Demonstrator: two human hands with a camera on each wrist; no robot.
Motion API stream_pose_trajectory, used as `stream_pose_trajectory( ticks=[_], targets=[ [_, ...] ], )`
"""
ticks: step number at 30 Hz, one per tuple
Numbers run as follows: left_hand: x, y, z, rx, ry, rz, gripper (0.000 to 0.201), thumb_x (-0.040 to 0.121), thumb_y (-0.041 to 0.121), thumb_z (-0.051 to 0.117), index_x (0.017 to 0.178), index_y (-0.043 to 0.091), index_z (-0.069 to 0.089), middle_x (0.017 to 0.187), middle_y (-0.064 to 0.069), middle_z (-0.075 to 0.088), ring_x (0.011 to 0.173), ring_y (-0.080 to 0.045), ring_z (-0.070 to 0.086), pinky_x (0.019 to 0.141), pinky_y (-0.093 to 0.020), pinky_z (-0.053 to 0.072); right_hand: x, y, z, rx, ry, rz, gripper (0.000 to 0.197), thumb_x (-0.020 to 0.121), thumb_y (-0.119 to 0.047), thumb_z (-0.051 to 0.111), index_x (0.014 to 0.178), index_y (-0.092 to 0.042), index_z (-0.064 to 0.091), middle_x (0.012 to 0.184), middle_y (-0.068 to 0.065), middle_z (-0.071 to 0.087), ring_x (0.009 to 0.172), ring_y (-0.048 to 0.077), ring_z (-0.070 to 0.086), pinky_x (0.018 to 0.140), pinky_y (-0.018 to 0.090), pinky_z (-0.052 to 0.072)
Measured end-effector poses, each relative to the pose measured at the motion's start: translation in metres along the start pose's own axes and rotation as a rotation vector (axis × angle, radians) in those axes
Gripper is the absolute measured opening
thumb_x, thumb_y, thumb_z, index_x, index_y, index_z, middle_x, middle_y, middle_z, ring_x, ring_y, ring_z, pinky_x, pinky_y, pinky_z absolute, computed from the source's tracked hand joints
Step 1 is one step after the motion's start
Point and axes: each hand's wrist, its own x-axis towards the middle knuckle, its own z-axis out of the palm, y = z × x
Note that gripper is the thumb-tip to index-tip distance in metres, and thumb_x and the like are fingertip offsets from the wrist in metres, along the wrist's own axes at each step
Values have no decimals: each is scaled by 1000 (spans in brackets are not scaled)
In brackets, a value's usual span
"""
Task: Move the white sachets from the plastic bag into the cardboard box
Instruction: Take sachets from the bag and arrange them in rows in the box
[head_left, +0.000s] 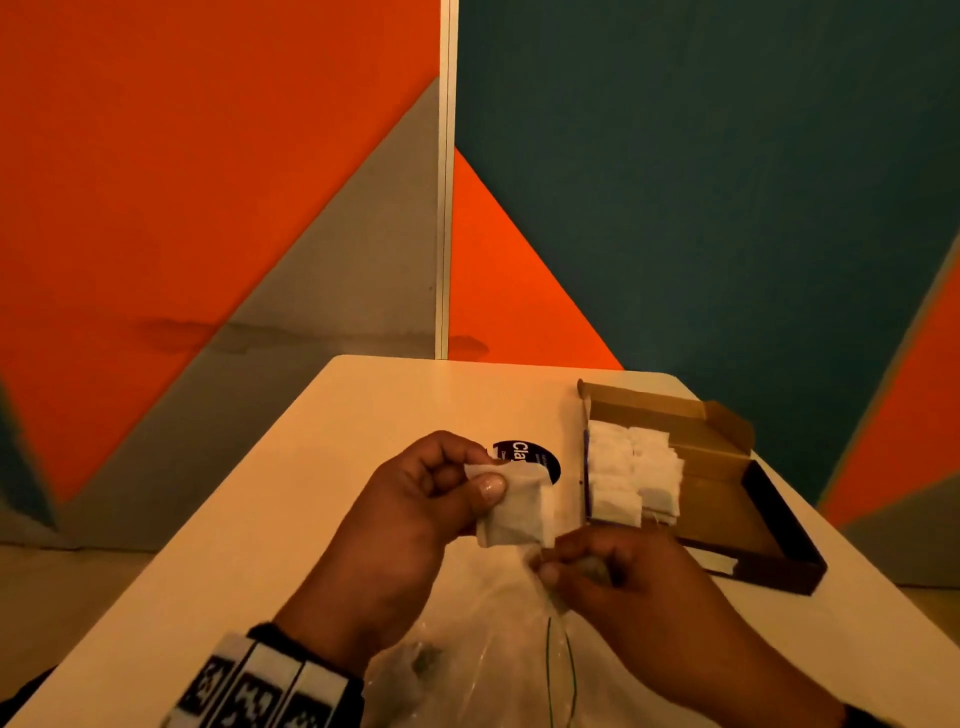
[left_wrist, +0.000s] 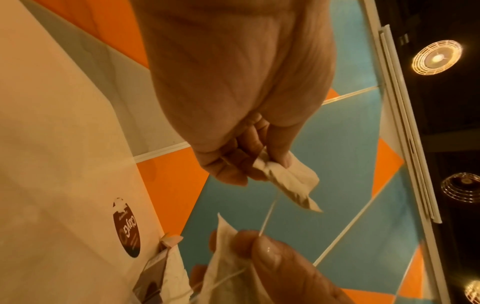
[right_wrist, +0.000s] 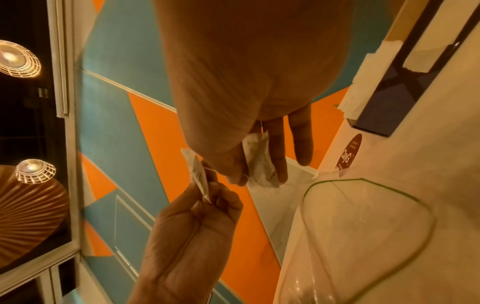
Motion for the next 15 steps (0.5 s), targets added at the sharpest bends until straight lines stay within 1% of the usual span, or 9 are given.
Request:
stream_pose_trajectory(
  ticks=[2,4,5,6,8,10,11,13,15],
  targets=[
    [-1,-1,3,-45,20,-9,17,72,13,67,88,8,64,81,-11,72,74,-16,67,65,-26,54,-3,-1,3,54,-28,12,11,85,-37,70,89,-46,75,92,-33,69,93,-8,63,94,20,49],
    [-2,-2,3,-50,44,-5,15,71,14,68,85,10,66,78,-9,71,73,-16,66,68,-31,52,-3,1,2,125,-14,25,25,86,-23,70,87,-47,75,94,-31,69,99,-4,62,94,21,49],
    [-4,-1,2,-52,52,3,12,70,14,68,82,12,67,78,-9,71,73,-18,66,70,-33,51,-1,3,1,185,15,41,34,88,-13,68,86,-46,76,96,-29,70,100,-1,62,91,21,51],
    [-6,1,2,-53,56,9,10,69,14,69,79,14,68,79,-10,71,74,-19,66,72,-35,50,1,5,-1,264,53,63,42,88,-3,65,87,-43,77,98,-26,70,100,2,63,85,21,54],
    [-10,2,2,-52,48,5,12,67,14,70,79,17,73,83,-12,74,76,-21,68,71,-34,54,5,6,-7,416,118,103,53,87,11,60,95,-39,75,102,-18,71,94,9,67,73,23,58],
    [-15,0,8,-27,21,-8,20,67,11,70,83,19,77,85,-12,76,75,-19,71,66,-27,55,8,8,-9,491,119,101,61,85,12,62,109,-45,64,101,-13,75,90,12,72,68,25,59],
    [-17,-1,12,-11,12,-12,21,67,9,70,84,19,78,84,-13,77,74,-18,71,65,-25,54,9,9,-7,511,107,86,64,84,10,65,113,-47,58,100,-11,76,89,11,73,66,24,59],
    [-19,-6,21,35,16,-30,19,70,2,72,79,18,79,80,-13,77,71,-17,72,63,-22,54,10,7,-3,543,93,65,65,81,10,68,116,-43,53,94,-8,77,84,8,73,60,21,57],
    [-18,-11,29,110,36,-45,25,78,-6,71,74,18,79,79,-9,77,73,-16,73,63,-21,55,9,8,3,569,93,48,62,78,11,69,116,-35,54,88,-4,78,82,9,73,59,20,57]
  ],
)
